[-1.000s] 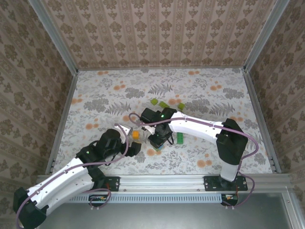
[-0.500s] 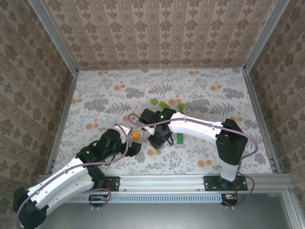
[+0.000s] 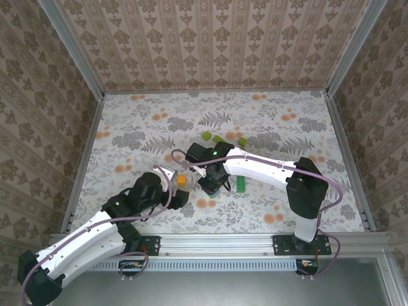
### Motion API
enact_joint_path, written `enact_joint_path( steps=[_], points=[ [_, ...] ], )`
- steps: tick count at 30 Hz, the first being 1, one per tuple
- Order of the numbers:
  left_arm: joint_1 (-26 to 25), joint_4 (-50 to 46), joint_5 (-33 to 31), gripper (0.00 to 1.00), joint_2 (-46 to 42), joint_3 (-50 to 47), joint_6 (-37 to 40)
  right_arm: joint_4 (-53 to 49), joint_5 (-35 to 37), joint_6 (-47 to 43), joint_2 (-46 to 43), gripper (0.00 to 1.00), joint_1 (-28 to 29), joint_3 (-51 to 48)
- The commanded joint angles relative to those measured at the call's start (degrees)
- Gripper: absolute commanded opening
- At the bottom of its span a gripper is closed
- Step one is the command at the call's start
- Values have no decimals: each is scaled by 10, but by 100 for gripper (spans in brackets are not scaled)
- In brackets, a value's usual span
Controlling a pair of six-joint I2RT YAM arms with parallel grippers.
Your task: Assemble a carrot with lego
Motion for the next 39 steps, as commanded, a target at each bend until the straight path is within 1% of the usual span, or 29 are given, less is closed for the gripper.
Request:
enact_joint_path(
  steps=[1, 7, 11, 15, 24, 31, 34, 36, 39],
  points=[
    [-5, 9, 0, 90, -4, -1, 13, -12, 38, 15, 1, 27, -18, 1],
    [-6, 10, 0, 90, -3, 0, 12, 2, 19, 14, -6, 27, -29, -17],
    [-6, 10, -1, 90, -3, -1, 13, 4, 13, 11, -1, 30, -30, -21],
    [-5, 10, -1, 90, -3, -1, 12, 9, 5, 10, -3, 38, -34, -24],
    [-6, 10, -1, 90, -3, -1, 13, 30, -31, 5, -48, 52, -48, -31],
    [-5, 10, 0, 90, -3, -1, 12, 32, -51, -7, -73, 68, -49, -26],
    [-6, 11, -1, 90, -2, -1, 13, 27, -48, -10, -88, 71, -49, -23],
    [-6, 10, 0, 90, -2, -1, 13, 20, -32, -11, -100, 71, -50, -19],
    [-6, 10, 0, 90, -3, -1, 13, 16, -12, -9, -123, 72, -68, -23]
  ],
)
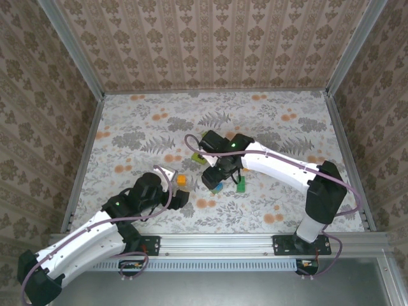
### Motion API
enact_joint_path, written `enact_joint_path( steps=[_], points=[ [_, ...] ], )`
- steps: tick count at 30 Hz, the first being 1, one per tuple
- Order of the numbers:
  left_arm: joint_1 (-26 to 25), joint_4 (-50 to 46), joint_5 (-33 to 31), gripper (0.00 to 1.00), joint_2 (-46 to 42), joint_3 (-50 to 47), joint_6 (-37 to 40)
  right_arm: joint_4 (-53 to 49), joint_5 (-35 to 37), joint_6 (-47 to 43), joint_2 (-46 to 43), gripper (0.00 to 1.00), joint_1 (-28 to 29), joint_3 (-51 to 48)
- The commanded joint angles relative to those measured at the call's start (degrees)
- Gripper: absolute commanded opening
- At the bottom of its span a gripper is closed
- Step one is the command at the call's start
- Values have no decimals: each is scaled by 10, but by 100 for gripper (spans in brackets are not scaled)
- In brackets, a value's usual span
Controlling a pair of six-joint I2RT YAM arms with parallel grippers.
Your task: Assemble a carrot with lego
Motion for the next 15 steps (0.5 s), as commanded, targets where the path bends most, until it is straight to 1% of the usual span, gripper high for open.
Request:
enact_joint_path(
  steps=[1, 5, 9, 12, 15],
  points=[
    [-3, 9, -1, 90, -2, -1, 13, -15, 30, -2, -39, 73, -26, 4],
    [-3, 10, 0, 90, -4, 0, 13, -7, 63, 8, -52, 73, -88, -19],
    [-3, 8, 1, 90, -6, -1, 13, 14, 97, 7, -42, 73, -155, -56],
    [-4, 9, 0, 90, -6, -1, 12, 30, 130, -6, -25, 73, -190, -86],
    [-4, 10, 1, 90, -6, -1, 13, 46, 137, -16, -1, 73, -220, -108]
  ],
)
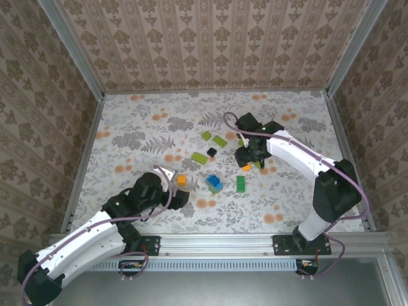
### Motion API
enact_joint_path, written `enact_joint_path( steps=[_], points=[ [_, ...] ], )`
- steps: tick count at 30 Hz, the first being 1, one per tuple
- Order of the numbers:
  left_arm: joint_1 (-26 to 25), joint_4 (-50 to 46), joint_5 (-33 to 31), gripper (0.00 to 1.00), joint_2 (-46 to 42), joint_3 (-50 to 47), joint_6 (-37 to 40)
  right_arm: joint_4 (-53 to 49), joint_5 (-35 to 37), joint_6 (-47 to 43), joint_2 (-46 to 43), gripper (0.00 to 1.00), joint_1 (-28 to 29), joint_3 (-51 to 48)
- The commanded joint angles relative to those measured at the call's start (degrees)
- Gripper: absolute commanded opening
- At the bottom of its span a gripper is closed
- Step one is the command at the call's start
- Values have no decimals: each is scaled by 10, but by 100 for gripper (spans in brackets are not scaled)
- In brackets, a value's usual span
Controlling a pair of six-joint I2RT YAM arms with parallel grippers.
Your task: Assemble a carrot with lego
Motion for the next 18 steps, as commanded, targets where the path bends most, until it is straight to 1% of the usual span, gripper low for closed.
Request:
enact_joint_path(
  steps=[1, 7, 14, 18],
  points=[
    [-4, 9, 2, 90, -5, -1, 13, 20, 31, -18, 32, 73, -22, -25],
    [-4, 10, 4, 90, -6, -1, 13, 39, 35, -22, 78, 73, -58, -41],
    [-4, 11, 6, 90, -7, 0, 13, 42, 52, -23, 107, 73, -79, -41],
    [-4, 11, 8, 90, -7, -1, 13, 46, 46, -27, 122, 73, -84, -34]
  ],
)
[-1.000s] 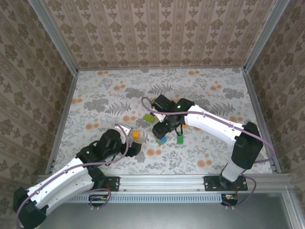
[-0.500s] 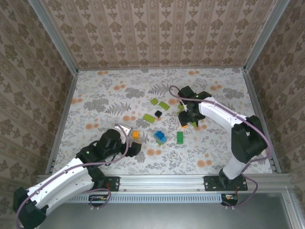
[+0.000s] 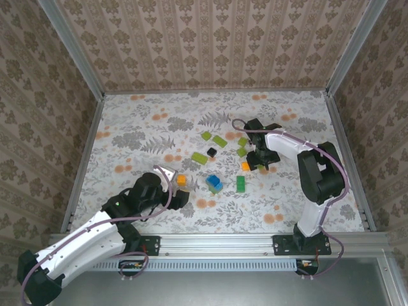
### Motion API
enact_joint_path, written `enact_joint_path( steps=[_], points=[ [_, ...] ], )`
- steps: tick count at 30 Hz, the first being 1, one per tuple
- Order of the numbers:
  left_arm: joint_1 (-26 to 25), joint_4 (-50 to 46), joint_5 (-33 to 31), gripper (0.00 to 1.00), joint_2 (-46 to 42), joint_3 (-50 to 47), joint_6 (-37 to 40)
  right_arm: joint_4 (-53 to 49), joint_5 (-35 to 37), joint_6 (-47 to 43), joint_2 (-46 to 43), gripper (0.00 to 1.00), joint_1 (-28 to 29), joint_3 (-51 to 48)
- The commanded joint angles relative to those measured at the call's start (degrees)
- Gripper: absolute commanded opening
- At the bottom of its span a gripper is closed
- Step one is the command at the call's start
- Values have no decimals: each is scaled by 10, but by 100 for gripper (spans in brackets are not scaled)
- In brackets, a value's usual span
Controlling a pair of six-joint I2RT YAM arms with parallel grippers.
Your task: Assemble a carrot with lego
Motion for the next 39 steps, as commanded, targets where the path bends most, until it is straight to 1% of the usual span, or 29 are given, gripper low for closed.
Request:
enact_joint_path(
  steps=[1, 9, 19, 20, 22, 23, 30, 33, 36, 39],
  points=[
    [-4, 11, 6, 90, -6, -1, 13, 2, 13, -13, 19, 73, -6, 6],
    [-4, 12, 6, 90, -6, -1, 14, 19, -17, -26, 50, 72, -17, 31],
    [-4, 12, 5, 90, -5, -2, 14, 23, -27, -41, 84, 71, -16, 59],
    [-4, 12, 5, 90, -5, -1, 13, 22, -26, -41, 85, 69, -16, 61],
    [-4, 12, 6, 90, -5, -1, 14, 21, -33, -44, 87, 58, -16, 64],
    [-4, 12, 6, 90, -5, -2, 13, 21, -38, -44, 88, 55, -16, 67],
    [-4, 12, 5, 90, -5, -2, 14, 16, -47, -47, 109, 55, -16, 89],
    [-4, 12, 5, 90, -6, -1, 14, 18, -51, -48, 110, 53, -17, 88],
    [-4, 12, 6, 90, -5, -1, 14, 17, -53, -48, 110, 44, -16, 87],
    [-4, 12, 6, 90, -5, -1, 14, 15, -54, -45, 104, 39, -17, 83]
  ],
)
